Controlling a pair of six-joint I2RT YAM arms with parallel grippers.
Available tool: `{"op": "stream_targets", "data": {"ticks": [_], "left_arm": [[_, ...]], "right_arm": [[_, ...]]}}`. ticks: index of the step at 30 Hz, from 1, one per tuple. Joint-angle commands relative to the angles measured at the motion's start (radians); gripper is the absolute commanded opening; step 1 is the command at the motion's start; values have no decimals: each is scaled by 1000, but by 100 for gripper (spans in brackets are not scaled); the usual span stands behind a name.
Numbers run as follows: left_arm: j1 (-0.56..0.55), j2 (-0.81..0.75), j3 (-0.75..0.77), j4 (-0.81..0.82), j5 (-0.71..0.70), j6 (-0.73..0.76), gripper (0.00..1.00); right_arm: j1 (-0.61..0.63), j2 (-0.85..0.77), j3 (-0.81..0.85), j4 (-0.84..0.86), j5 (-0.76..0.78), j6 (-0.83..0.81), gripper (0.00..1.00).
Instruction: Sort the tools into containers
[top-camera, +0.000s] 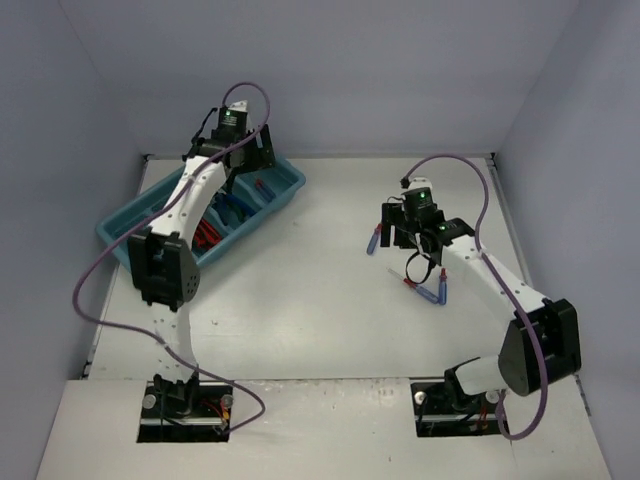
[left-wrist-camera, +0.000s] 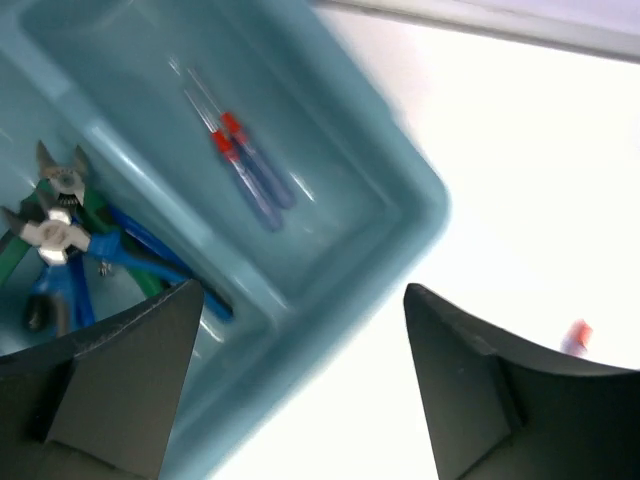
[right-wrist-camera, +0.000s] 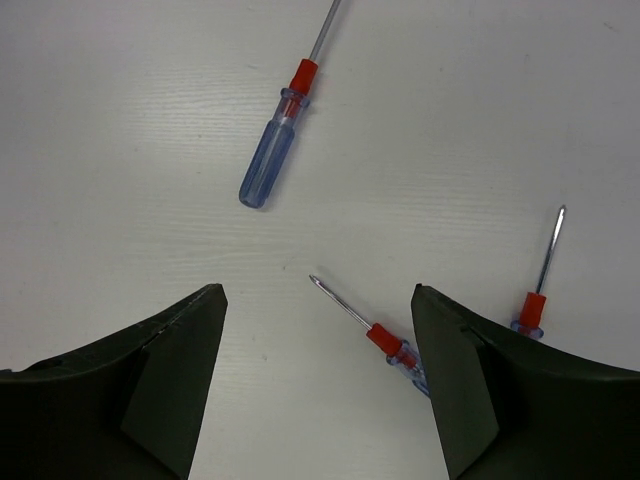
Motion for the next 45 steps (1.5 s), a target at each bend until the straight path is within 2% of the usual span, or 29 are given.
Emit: {"op": "stream_targets", "data": {"ticks": [1,6,12,19,25,28,35,37,38,45], "left_arm": [[-77,-301,-152,60,57,93,78],[-144,-471,-380,55,101,112,78],[-177,-611,-535,54,132,110,78],[-185,-700,-636,43,147,125,78],[-187,-716,-659,42,153,121,78],[-195,-714,-661,43,156,116,78],[-253,-717,-665,49,159,111,78],[-275,-717,-661,53,160,106,78],[-286,-717,-660,57,162,103,78],[-379,-708,-645,128,229,64,78]], "right_arm": [[-66,60,23,25,-109,38,70],[-89,94,-55,18,-164,75,70],[-101,121,-135,9,-132,96,71],[-123,161,-194,1,-95,91,72],[-124,215,-226,1,-148,97,69],[-122,216,-243,1,-170,100,60],[-112,160,-265,1,-195,120,13],[-100,133,-252,2,-218,141,3],[-95,119,-244,2,-230,149,0],[-39,-61,-123,2,-273,246,0]]}}
